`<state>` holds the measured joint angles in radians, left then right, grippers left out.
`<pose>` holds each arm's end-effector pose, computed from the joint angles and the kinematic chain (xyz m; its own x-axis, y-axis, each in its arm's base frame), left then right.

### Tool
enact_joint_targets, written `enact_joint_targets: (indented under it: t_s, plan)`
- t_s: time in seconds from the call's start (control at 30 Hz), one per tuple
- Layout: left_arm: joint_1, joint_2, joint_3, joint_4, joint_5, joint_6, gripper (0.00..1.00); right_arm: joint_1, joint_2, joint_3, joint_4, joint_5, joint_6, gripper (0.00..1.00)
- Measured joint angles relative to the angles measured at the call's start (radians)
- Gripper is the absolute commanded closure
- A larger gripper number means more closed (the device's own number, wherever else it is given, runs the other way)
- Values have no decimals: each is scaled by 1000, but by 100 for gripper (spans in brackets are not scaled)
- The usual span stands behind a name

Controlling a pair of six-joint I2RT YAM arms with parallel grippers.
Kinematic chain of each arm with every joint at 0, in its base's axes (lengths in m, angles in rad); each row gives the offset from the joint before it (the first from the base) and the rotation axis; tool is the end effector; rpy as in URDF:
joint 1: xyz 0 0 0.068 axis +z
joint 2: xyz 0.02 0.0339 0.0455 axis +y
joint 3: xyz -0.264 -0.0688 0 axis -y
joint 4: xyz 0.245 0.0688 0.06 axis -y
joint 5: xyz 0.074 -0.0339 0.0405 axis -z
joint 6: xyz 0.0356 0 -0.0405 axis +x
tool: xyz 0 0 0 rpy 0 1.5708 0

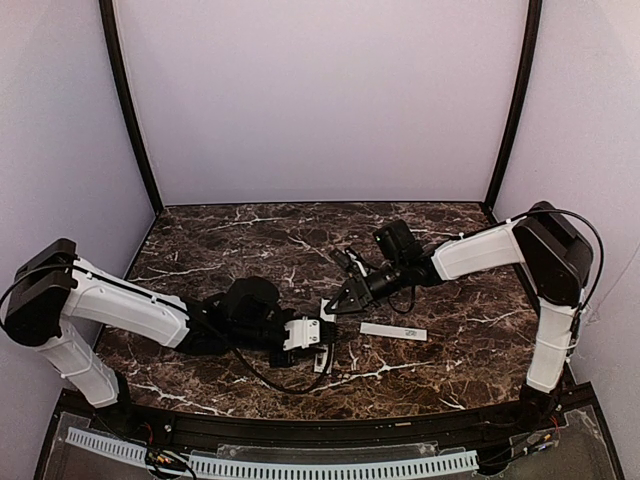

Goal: Load the batteries into the remote control
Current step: Place the battery in the battery compartment.

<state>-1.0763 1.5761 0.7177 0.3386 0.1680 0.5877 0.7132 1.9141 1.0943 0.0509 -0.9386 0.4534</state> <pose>0.1474 -0.2859 0.1771 0.3232 0.5525 -0.7683 0.9102 0.0407 0.4121 0.2748 0.2757 0.1579 -0.8341 -0.3794 -0.4003 -0.5114 0.2600 0.8191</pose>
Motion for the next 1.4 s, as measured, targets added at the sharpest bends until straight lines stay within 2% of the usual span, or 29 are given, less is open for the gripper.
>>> enact_joint_targets:
  t_s: [0.53,1.4]
  plan:
    - [0,26,4,-15,-11,16,82,2,0,5,-7,0,-9,100]
    - [0,53,14,-45,-30,19,82,2,1,5,-37,8,-26,100]
